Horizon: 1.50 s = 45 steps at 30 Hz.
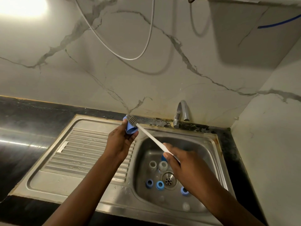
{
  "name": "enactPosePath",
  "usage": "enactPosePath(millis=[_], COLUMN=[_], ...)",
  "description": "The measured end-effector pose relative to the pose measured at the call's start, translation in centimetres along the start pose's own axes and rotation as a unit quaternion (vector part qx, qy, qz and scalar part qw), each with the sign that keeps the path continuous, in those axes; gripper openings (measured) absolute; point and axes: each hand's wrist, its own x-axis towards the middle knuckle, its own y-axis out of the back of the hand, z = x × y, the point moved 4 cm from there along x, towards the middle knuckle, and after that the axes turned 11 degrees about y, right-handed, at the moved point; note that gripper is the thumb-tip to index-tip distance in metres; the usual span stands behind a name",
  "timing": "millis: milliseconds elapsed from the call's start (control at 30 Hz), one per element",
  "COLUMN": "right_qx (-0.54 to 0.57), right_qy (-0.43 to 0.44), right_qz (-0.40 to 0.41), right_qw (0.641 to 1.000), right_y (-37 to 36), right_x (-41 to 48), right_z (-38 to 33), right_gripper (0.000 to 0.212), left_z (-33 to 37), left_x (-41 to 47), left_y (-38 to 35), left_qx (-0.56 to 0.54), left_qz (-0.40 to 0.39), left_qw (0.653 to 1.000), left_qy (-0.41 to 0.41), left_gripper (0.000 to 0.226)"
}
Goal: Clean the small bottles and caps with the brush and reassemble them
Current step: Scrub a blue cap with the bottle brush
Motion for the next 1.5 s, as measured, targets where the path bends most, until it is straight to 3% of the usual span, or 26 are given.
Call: enactPosePath(millis=[233, 533, 767, 1067, 1300, 1500], right_qx=[0.019, 0.007, -0.013, 0.013, -0.025, -0.091], right_qy=[0.010, 0.011, 0.010, 0.006, 0.012, 0.042], right_qz=[0.007, -0.021, 0.039, -0.002, 0.031, 0.032], right_qw=[1.000, 1.000, 0.999, 1.000, 0.999, 0.994], right_y=[0.2, 0.7, 0.8, 0.2, 1.2, 1.5], right_x=[1.8, -0.4, 2.0, -1.0, 0.8, 1.2], right_z=[-0.2, 0.5, 0.5, 0.6, 0.1, 0.1], right_gripper=[0.044, 0.046, 0.050, 0.047, 0.049, 0.051], left_z=[0.1, 1.9, -0.9, 2.2, 0.4, 0.9], left_x=[0.2, 0.7, -0.9, 0.8, 0.0, -0.3], left_y=[0.4, 1.1, -1.9, -0.3, -1.3, -1.0], left_qx=[0.013, -0.054, -0.042, -0.117, -0.068, 0.061], left_qz=[0.001, 0.023, -0.032, -0.015, -0.053, -0.016], left_qw=[1.000, 0.998, 0.998, 0.993, 0.995, 0.996], left_qy=[0.000, -0.009, 0.023, 0.009, 0.050, 0.063], left_gripper=[0.033, 0.040, 0.028, 0.029, 0.035, 0.045])
